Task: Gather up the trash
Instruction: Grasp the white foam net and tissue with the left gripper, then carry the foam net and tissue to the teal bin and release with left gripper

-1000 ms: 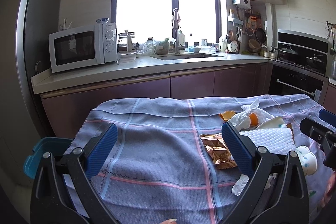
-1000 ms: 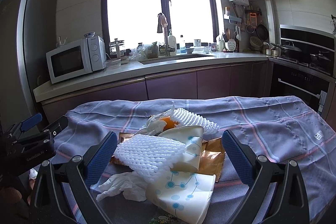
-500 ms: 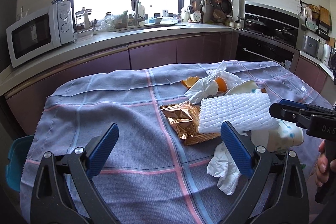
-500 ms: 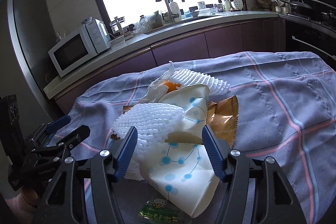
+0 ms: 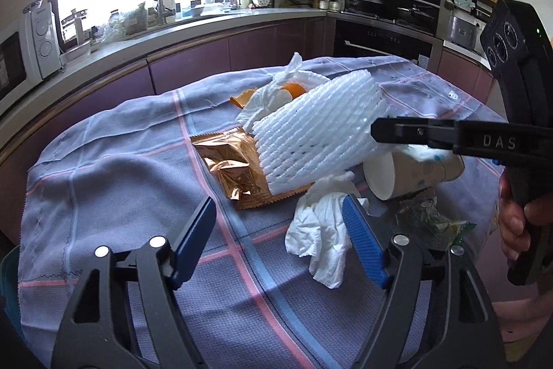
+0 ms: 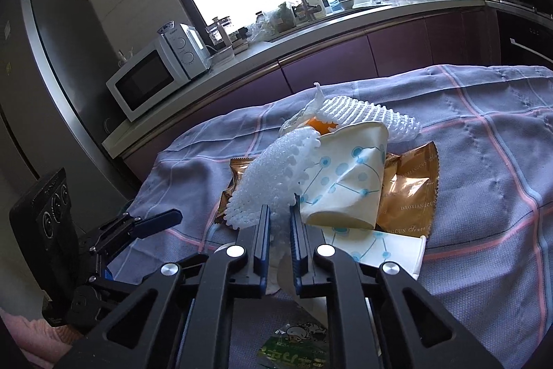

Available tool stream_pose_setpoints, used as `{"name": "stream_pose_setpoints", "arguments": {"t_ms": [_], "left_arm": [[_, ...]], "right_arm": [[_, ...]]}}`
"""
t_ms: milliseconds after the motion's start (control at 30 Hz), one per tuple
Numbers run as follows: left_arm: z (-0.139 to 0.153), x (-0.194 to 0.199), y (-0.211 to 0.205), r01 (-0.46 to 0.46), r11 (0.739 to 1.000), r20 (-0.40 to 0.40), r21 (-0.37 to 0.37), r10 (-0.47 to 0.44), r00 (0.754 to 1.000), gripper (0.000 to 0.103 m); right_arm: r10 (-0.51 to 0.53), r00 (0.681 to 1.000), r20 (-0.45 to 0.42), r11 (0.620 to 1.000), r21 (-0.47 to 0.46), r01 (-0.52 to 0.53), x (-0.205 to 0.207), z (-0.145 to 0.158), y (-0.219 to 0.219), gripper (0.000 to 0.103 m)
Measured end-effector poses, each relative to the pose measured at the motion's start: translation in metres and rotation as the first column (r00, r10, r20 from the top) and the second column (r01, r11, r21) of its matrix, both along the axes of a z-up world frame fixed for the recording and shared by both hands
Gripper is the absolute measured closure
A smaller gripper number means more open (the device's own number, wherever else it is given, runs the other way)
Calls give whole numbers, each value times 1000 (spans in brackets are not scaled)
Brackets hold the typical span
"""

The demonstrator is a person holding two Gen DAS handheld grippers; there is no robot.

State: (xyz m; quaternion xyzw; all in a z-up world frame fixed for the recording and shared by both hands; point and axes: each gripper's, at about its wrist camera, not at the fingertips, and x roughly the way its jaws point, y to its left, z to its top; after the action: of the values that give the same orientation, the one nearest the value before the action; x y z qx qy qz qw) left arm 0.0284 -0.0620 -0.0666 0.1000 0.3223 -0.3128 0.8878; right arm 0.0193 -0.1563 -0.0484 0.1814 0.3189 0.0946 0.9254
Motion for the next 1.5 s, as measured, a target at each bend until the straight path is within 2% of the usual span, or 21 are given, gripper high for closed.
{"name": "stream_pose_setpoints", "arguments": {"t_ms": [100, 233, 267, 333, 433, 567, 667, 833, 967, 1067, 1133, 1200, 1267, 1367, 1500], "left_arm": [[-7, 0, -6, 38, 999, -32, 7, -37, 999, 37], [-13, -1, -15, 69, 997, -47, 38, -68, 997, 54], [-15, 1, -16, 73, 996, -57, 45, -70, 996, 59], [-20, 6, -16, 83, 996, -95, 45, -78, 992, 84], [-21, 12, -9, 82, 996, -117, 18, -79, 990, 92], [-8, 9, 11, 82, 995, -108, -58, -88, 990, 95], [8, -2, 32, 72, 994, -75, -85, -79, 994, 95], [34, -20, 91, 20, 991, -39, -136, -26, 999, 95], [49, -29, 155, -62, 983, -19, -176, 59, 998, 95], [56, -34, 206, -162, 968, -7, -190, 164, 986, 96], [57, -33, 240, -249, 949, -12, -193, 251, 968, 95], [58, -29, 275, -361, 918, -9, -167, 365, 931, 95], [55, -24, 307, -456, 875, -24, -161, 459, 888, 95], [41, -11, 349, -589, 802, -30, -97, 589, 808, 95], [18, 7, 395, -683, 729, -71, -50, 679, 731, 95]], "right_arm": [[8, 1000, 17, 1000, 18, -9, -3, 6, -3, 93], [20, 999, 49, 999, 25, -21, -6, 19, -5, 94], [19, 998, 59, 1000, 15, -20, -7, 22, -4, 94], [25, 997, 76, 1000, 5, -25, -8, 29, -2, 94], [33, 996, 86, 999, -6, -32, -8, 35, 2, 94], [59, 994, 96, 998, -15, -57, -4, 43, 12, 94], [92, 989, 113, 996, -22, -90, 0, 51, 25, 94], [181, 974, 134, 983, -21, -180, 18, 63, 59, 94], [270, 954, 131, 963, -21, -270, 39, 65, 97, 94], [343, 932, 115, 939, -13, -344, 59, 61, 129, 94], [395, 914, 98, 917, 15, -398, 74, 57, 153, 94], [443, 893, 84, 895, 26, -446, 88, 54, 179, 94], [489, 869, 72, 870, 31, -492, 103, 51, 207, 94], [550, 834, 41, 833, 50, -551, 123, 43, 251, 94], [614, 789, -6, 789, 32, -614, 140, 31, 305, 94]]}}
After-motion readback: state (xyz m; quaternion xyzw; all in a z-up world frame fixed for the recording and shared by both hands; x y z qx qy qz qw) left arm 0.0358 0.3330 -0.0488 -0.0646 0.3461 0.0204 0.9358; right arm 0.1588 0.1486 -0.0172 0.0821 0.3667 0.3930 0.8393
